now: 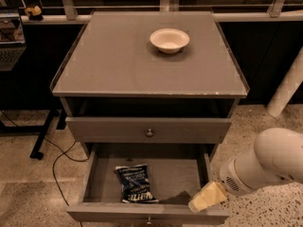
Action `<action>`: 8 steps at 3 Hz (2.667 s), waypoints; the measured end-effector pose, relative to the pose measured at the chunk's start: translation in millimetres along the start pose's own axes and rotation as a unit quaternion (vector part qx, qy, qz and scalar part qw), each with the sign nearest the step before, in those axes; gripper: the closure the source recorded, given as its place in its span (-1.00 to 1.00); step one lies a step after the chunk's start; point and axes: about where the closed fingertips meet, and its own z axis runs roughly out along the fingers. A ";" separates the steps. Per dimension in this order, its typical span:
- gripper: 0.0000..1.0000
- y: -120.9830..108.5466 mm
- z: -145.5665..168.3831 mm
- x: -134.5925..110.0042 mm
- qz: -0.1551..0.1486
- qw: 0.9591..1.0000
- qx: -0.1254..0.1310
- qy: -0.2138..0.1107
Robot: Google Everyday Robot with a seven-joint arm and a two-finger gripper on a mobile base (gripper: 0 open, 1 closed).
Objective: Pick blue chip bag from middle drawer and place on counter
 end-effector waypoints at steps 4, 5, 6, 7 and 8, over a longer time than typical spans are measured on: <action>-1.00 10.0 102.4 9.1 0.083 0.992 -0.097 -0.005; -1.00 15.3 146.4 -5.1 0.100 0.991 -0.085 -0.025; -1.00 3.0 147.4 -18.2 0.105 0.991 -0.063 -0.053; -1.00 2.9 147.4 -18.2 0.105 0.991 -0.063 -0.053; -1.00 -3.7 157.2 -8.0 0.138 0.987 -0.057 -0.061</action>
Offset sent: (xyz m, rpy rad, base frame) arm 0.0022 0.0126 -0.0315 0.0332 0.0753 0.0064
